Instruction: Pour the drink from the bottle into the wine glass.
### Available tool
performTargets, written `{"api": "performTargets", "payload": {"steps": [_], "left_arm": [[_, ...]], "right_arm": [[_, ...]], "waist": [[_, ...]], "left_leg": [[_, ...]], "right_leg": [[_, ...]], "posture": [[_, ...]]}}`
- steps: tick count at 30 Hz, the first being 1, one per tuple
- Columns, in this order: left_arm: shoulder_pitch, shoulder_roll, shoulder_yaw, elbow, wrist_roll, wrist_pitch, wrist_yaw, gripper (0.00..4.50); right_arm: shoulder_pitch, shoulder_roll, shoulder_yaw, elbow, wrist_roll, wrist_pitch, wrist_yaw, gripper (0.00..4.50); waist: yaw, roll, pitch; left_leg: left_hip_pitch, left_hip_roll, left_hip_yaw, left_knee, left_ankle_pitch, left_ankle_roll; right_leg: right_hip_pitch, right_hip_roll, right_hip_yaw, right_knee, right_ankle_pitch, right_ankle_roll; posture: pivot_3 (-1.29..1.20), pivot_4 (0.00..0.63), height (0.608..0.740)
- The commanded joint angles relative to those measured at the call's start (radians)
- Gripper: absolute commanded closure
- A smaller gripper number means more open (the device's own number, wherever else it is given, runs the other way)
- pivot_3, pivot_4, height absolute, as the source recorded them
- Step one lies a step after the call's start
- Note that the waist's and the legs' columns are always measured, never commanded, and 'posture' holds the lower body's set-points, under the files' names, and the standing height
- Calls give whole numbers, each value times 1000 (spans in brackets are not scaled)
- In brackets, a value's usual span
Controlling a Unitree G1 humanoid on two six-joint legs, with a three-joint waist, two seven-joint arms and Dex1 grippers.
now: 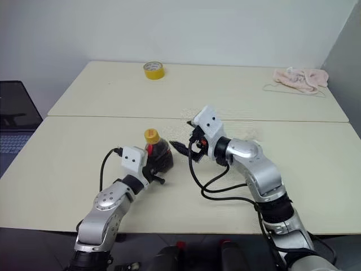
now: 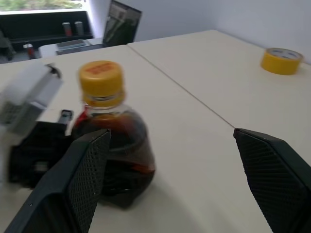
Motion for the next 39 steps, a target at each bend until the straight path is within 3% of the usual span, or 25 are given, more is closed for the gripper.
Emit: {"api": "performTargets", "payload": {"steps": [1, 9, 19, 22, 29, 35, 39], "left_arm": [[-1, 2, -3, -19, 2, -18, -4, 3755], [-3, 3, -4, -21, 3, -17, -6, 3755], [-1, 1, -7, -24, 5, -18, -3, 3755], [1, 1, -8, -25, 5, -18, -4, 3755], [4, 0, -9, -26, 6, -18, -3, 3755], [2, 19, 4, -39, -10, -7, -24, 3755], [-6, 110, 34, -92, -87, 29, -143, 3756]], "right_arm": [[-24, 30, 23, -71, 33, 2, 5, 180], [-89, 145, 44, 14, 10, 40, -84, 180], [-132, 177, 50, 81, -9, 44, -120, 180], [-132, 176, 55, 83, -19, 40, -116, 791], [-125, 175, 55, 74, -20, 29, -110, 3204], [-126, 165, 29, 67, 10, -14, -68, 3264], [-140, 132, -20, 63, 85, -92, 48, 3264]], "waist": [[0, 0, 0], [1, 0, 0], [1, 0, 0], [1, 0, 0], [1, 0, 0], [1, 0, 0], [0, 0, 0]], "left_leg": [[0, 0, 0, 0, 0, 0], [0, 0, 0, 0, 0, 0], [0, 0, 0, 0, 0, 0], [0, 0, 0, 0, 0, 0], [0, 0, 0, 0, 0, 0], [0, 0, 0, 0, 0, 0], [0, 0, 0, 0, 0, 0]], "right_leg": [[0, 0, 0, 0, 0, 0], [0, 0, 0, 0, 0, 0], [0, 0, 0, 0, 0, 0], [0, 0, 0, 0, 0, 0], [0, 0, 0, 0, 0, 0], [0, 0, 0, 0, 0, 0], [-1, 0, 0, 0, 0, 0]], "posture": [[0, 150, 740], [0, 150, 740], [0, 150, 740], [0, 150, 740], [0, 150, 740], [0, 150, 740], [0, 150, 740]]}}
